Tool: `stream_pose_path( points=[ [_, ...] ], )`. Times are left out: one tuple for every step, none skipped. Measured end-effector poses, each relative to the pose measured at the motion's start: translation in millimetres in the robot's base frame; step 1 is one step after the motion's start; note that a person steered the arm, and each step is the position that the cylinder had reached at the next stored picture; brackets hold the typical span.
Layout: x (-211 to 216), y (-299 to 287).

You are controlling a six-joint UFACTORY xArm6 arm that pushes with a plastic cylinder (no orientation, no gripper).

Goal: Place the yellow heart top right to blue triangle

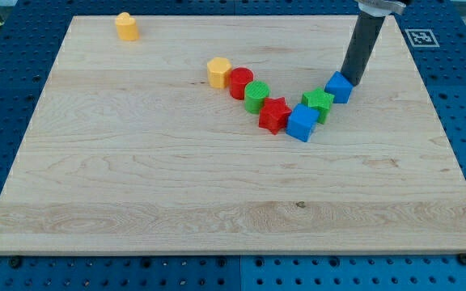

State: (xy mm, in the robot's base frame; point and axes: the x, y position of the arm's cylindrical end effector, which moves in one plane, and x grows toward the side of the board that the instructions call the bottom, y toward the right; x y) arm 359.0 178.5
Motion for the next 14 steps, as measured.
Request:
stream_pose_path(
  points=[
    [0, -11],
    [0, -22],
    [-3, -28],
    [-48, -36],
    [-85, -68],
    [-94, -125],
    [-101, -186],
    [-134, -238],
    [-165, -268],
    [-167, -300],
    [-167, -347],
    [-167, -389],
    [-162, -412],
    [-155, -404]
  ],
)
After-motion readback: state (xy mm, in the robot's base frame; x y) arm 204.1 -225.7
